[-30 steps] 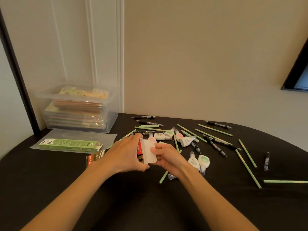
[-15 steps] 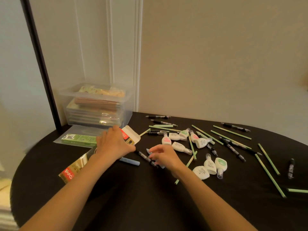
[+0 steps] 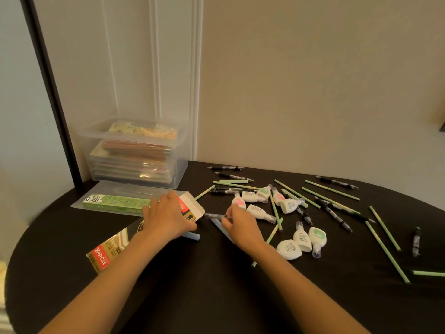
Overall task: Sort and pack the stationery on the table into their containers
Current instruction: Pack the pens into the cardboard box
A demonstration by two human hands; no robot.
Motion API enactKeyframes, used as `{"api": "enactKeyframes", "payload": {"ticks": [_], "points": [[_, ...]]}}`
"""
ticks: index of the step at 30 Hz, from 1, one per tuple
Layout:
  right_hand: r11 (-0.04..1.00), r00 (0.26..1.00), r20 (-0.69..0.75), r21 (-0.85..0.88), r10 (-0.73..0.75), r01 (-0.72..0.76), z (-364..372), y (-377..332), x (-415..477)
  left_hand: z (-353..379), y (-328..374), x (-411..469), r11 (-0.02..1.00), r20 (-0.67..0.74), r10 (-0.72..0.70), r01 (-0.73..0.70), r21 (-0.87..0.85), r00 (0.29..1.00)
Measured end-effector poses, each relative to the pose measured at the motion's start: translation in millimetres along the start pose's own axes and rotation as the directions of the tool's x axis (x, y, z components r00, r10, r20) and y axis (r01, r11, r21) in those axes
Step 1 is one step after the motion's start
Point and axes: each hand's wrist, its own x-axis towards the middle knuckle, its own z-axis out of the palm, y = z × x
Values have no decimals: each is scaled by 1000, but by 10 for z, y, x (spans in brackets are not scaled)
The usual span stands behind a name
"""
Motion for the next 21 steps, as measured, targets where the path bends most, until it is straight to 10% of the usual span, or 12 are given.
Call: {"api": "enactKeyframes", "payload": {"ticks": [5, 10, 21], "points": [[709, 964, -85, 694, 251, -123, -386, 227, -28, 26, 138, 7, 995, 27, 97, -98, 16, 995], [383, 948, -91, 923, 303, -34, -739, 450, -178, 47, 313, -13, 981, 90, 188, -191, 19, 978], [676, 1000, 3, 737, 20, -16, -890, 482, -336, -71, 713, -145, 931, 206, 364, -349, -106, 908]]}}
